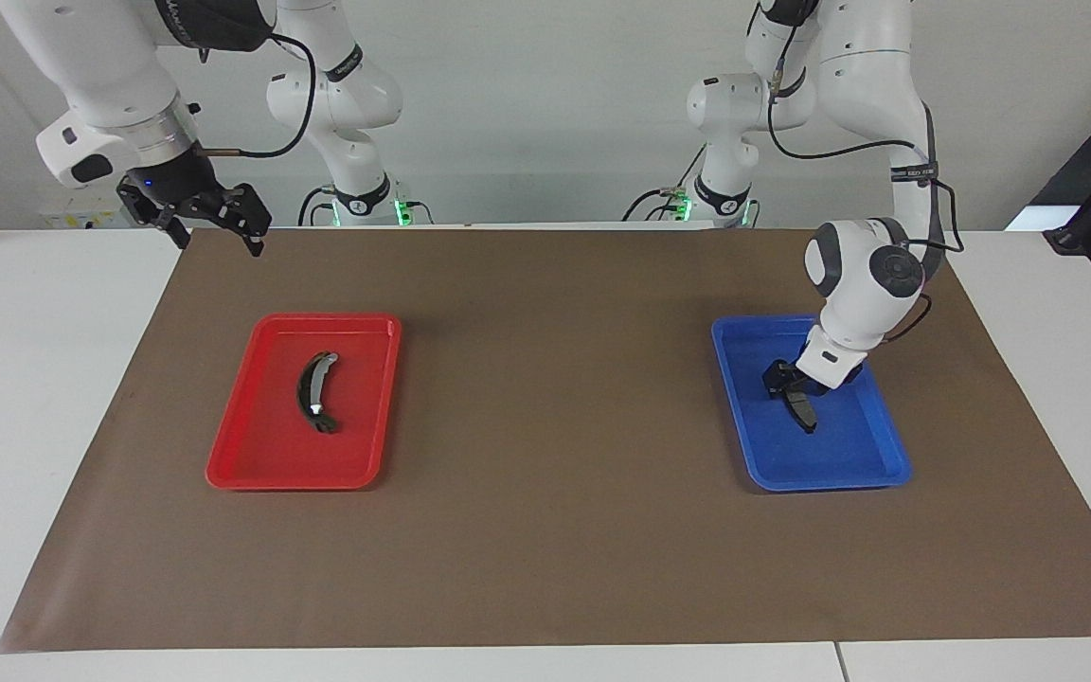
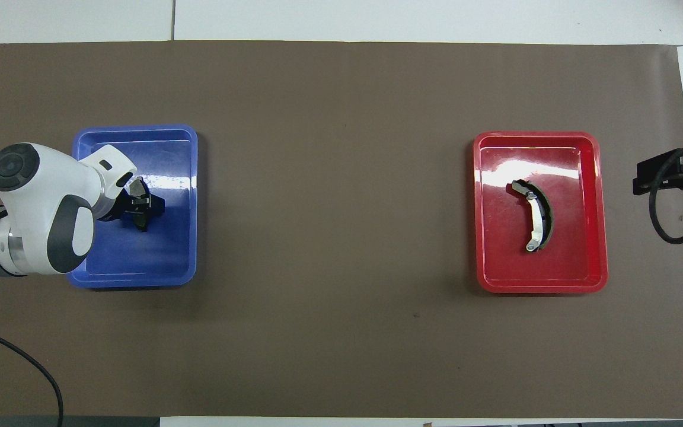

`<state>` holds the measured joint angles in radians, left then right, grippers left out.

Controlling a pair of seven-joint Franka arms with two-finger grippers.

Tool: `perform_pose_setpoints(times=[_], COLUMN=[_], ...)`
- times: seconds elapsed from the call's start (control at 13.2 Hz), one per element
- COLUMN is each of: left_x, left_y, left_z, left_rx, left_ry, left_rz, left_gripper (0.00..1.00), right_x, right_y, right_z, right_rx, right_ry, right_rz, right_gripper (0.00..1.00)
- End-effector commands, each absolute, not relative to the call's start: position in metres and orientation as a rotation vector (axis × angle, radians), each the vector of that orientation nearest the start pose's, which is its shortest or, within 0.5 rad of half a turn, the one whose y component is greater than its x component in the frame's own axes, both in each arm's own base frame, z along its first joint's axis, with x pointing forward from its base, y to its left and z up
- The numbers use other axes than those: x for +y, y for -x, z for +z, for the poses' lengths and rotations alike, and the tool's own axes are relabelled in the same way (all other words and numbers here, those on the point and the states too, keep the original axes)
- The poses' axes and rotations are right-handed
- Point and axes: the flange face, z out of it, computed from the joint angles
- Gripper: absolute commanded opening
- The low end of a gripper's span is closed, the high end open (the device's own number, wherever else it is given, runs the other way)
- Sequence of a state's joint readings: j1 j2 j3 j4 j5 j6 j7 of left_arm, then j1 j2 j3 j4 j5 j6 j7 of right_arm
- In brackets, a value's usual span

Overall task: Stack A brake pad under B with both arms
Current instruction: 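Reach the left gripper into the blue tray and grasp the flat pad, then lift the pad with the left gripper while the right gripper reaches the red tray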

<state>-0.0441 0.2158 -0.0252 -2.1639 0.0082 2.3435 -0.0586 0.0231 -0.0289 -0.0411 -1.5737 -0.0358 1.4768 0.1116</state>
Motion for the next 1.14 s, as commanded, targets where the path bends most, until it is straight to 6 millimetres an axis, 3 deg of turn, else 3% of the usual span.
perform_pose_setpoints(times=[0.0,0.15,0.38,0.61,0.76,0.91,1.06], left_x=[-0.046,-0.053,-0.049,-0.065,-0.115,-0.172,-0.235], left_y=[-0.554,-0.554,-0.556,-0.578,-0.587,-0.578,-0.556], left_z=[0.295,0.298,0.31,0.368,0.402,0.404,0.397], left_rx=[0.02,0.032,0.022,0.062,0.179,0.268,0.161], left_ry=[3.14,3.137,3.135,3.136,3.132,3.132,3.148], left_rz=[0.062,0.089,0.106,0.089,0.065,0.011,-0.032], left_gripper=[0.24,0.06,0.01,0.01,0.01,0.01,0.01], right_x=[-0.018,-0.018,-0.018,-0.018,-0.019,-0.02,-0.019], right_y=[-0.534,-0.534,-0.534,-0.534,-0.534,-0.534,-0.533], right_z=[0.633,0.633,0.633,0.633,0.633,0.633,0.628], right_rx=[0.188,0.189,0.188,0.188,0.191,0.191,0.186], right_ry=[3.174,3.173,3.174,3.174,3.173,3.173,3.173], right_rz=[0.086,0.088,0.086,0.086,0.086,0.086,0.098], right_gripper=[0.99,0.99,0.99,0.99,0.99,0.99,0.99])
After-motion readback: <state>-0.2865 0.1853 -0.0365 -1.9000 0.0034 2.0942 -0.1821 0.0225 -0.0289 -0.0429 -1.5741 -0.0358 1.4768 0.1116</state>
